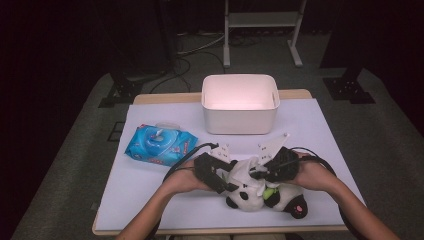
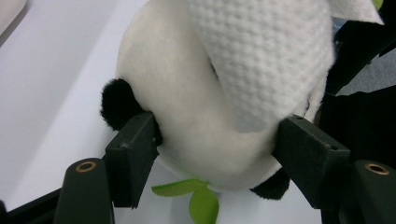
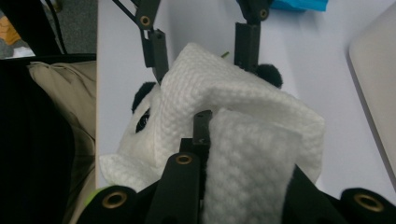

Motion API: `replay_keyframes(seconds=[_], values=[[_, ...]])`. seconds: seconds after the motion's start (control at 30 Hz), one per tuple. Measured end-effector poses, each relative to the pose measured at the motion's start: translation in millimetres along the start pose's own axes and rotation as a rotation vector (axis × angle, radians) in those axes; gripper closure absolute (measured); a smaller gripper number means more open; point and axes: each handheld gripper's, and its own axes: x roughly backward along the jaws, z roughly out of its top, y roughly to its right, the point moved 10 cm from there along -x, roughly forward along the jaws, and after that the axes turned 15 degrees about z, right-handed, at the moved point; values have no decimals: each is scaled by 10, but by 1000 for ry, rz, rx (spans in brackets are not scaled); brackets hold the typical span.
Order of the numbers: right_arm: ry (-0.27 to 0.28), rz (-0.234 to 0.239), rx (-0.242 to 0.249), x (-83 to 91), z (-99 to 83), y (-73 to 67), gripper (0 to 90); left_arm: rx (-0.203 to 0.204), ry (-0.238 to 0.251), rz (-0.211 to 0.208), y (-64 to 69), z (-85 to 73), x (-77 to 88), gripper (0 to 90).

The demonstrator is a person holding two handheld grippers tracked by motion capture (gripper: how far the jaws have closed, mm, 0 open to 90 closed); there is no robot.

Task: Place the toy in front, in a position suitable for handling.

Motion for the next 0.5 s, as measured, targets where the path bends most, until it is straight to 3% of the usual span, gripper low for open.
replay_keyframes(seconds=[0.27, 0.5], values=[[-27, -21, -42, 89, -226, 36, 819, 20, 2, -8, 4, -7, -6, 313], [11, -24, -84, 162, -398, 11, 820, 18, -6, -27, 28, 28, 2, 273]])
